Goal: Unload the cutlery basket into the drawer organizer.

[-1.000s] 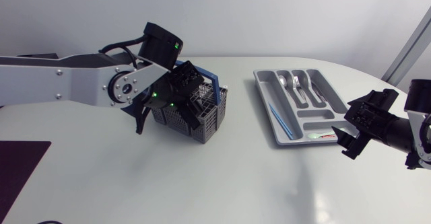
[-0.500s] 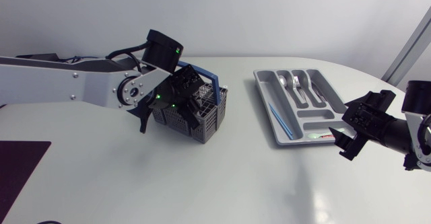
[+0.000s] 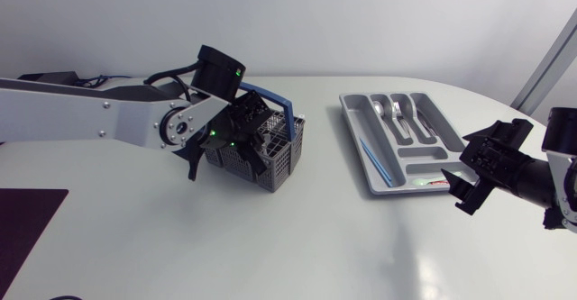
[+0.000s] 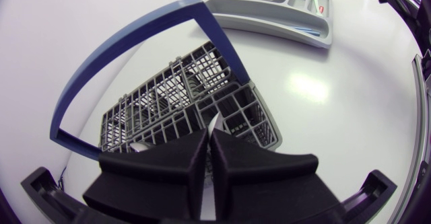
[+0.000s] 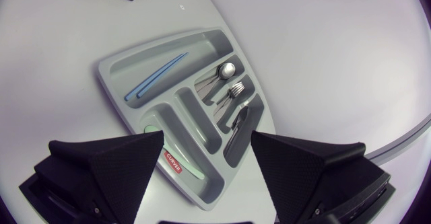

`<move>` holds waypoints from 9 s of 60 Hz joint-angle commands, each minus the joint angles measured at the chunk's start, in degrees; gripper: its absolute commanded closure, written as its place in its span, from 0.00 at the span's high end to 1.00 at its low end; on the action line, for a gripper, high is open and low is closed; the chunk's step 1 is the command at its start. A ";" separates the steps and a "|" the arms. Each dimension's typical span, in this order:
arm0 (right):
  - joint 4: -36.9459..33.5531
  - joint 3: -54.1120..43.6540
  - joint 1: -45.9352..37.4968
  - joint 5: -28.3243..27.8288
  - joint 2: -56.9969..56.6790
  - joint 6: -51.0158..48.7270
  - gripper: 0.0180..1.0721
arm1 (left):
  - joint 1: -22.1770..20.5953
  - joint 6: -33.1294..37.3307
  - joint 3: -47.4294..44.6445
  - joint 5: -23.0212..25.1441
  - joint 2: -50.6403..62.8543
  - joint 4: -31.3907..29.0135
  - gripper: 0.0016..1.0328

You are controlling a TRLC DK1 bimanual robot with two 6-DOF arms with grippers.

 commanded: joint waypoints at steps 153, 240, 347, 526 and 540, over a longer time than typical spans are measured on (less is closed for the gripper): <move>8.74 9.63 58.07 34.29 1.54 39.72 0.38 | -6.97 -42.90 9.83 18.65 -10.14 -4.84 0.03; 9.09 4.62 57.10 32.62 -1.63 37.96 0.09 | -6.36 -43.43 7.81 19.70 -12.16 -4.75 0.44; -31.42 31.16 -11.19 -18.62 33.35 -34.02 0.09 | 19.40 16.51 1.66 13.99 -8.38 -13.72 0.78; -24.30 13.23 -5.74 -15.02 19.11 -29.63 0.71 | 21.07 28.29 3.68 13.81 -0.12 -8.27 0.52; -24.22 13.05 -5.74 -15.11 19.11 -29.54 0.71 | 21.24 27.85 5.44 13.90 1.37 -8.09 0.25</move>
